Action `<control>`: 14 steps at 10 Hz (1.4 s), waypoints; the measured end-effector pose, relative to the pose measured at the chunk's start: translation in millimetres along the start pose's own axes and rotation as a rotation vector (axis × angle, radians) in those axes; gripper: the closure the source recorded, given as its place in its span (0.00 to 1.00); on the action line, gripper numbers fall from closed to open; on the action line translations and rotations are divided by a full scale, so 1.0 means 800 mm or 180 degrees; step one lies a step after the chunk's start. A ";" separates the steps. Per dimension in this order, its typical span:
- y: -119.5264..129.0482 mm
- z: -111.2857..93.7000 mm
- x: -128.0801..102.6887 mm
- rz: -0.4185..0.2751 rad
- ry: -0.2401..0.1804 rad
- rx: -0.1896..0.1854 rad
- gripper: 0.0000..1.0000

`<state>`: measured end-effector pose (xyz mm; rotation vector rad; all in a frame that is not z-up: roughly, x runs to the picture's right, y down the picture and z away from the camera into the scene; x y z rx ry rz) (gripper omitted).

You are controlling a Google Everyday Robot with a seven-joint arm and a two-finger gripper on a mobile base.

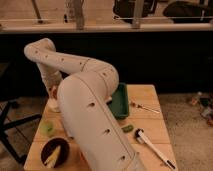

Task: Place apple in paper cup

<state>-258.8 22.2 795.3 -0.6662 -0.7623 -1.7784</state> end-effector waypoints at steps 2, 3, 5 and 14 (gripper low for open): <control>-0.003 0.001 0.003 -0.0023 0.0005 0.0007 1.00; -0.006 0.003 0.003 -0.0040 0.0003 0.0004 1.00; -0.006 0.003 0.003 -0.0050 0.0012 0.0017 1.00; -0.011 0.001 -0.002 -0.0295 0.0060 0.0644 1.00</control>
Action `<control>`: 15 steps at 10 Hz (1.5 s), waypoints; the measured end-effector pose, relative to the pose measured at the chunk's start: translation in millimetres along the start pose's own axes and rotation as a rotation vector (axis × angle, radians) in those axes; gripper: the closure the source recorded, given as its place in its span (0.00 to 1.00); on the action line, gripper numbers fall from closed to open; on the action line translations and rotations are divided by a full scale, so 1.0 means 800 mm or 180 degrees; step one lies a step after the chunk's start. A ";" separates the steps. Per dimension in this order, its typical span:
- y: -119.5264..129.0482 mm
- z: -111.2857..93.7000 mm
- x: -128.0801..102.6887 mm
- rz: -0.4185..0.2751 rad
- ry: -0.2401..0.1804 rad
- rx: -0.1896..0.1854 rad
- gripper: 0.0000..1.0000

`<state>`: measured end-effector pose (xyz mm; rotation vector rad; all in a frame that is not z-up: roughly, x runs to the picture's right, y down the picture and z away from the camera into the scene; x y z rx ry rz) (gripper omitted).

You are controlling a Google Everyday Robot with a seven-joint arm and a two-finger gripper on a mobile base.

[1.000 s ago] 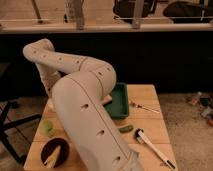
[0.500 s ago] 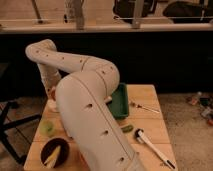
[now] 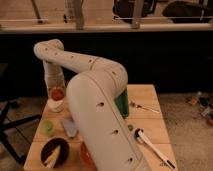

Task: Place apple in paper cup

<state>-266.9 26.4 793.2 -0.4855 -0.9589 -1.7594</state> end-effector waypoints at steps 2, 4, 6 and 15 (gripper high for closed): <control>0.003 -0.001 0.000 -0.0015 -0.0002 0.0069 1.00; 0.003 0.000 0.001 -0.0032 -0.0016 0.0105 1.00; 0.005 0.002 0.001 -0.0037 -0.0028 0.0150 1.00; 0.014 0.009 0.011 -0.0056 -0.0103 0.0430 1.00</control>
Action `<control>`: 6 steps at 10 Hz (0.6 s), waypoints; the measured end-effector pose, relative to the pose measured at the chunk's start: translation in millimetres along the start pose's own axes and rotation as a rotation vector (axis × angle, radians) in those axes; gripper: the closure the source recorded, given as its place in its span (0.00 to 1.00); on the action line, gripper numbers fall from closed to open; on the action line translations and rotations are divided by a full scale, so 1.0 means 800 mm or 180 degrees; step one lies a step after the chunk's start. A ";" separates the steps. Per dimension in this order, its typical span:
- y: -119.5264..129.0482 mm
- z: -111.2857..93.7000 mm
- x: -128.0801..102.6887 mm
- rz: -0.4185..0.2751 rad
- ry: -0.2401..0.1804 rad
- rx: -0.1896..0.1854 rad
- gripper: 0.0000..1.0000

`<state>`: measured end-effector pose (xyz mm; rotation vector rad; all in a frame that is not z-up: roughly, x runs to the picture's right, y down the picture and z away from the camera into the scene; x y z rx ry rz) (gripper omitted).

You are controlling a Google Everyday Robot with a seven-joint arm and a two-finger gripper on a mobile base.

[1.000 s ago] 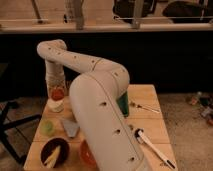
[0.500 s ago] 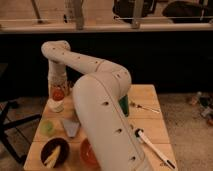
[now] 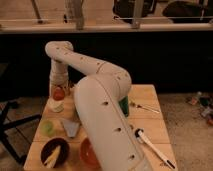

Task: Place apple in paper cup

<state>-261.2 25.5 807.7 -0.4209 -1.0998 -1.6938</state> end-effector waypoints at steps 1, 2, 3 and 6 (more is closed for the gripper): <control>-0.001 0.000 0.002 -0.0007 -0.0008 0.0009 1.00; -0.002 0.002 0.003 -0.0019 -0.0023 0.0013 1.00; -0.004 0.004 0.005 -0.0031 -0.0034 0.0017 1.00; -0.010 0.013 0.010 -0.0058 -0.0112 0.0015 1.00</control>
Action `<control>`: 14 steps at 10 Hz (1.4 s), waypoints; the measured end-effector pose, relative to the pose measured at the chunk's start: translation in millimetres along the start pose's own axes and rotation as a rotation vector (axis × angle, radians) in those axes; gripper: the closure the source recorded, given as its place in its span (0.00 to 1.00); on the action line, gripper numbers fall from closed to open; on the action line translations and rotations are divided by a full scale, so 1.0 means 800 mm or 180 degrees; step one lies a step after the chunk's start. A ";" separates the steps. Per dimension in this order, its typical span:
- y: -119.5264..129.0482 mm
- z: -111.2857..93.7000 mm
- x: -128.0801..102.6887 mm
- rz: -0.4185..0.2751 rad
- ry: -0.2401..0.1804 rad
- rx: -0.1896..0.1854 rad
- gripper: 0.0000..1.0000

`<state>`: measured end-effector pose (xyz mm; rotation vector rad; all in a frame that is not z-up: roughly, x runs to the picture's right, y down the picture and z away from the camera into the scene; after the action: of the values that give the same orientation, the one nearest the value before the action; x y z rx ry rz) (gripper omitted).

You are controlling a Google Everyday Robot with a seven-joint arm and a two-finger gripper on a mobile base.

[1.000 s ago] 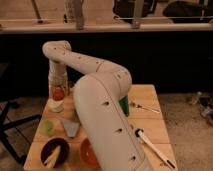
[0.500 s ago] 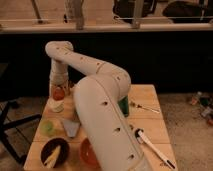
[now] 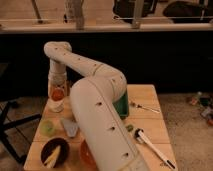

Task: Place apple in paper cup

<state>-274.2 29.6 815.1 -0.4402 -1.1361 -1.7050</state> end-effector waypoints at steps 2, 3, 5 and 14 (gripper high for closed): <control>-0.004 0.007 0.003 -0.0009 -0.0067 -0.0001 1.00; -0.005 0.010 0.004 -0.0015 -0.0096 -0.0003 1.00; -0.009 0.013 0.006 -0.0033 -0.0136 -0.0014 1.00; -0.009 0.015 0.009 -0.0043 -0.0178 -0.0013 1.00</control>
<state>-285.9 36.6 823.1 -0.4864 -1.1782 -1.7163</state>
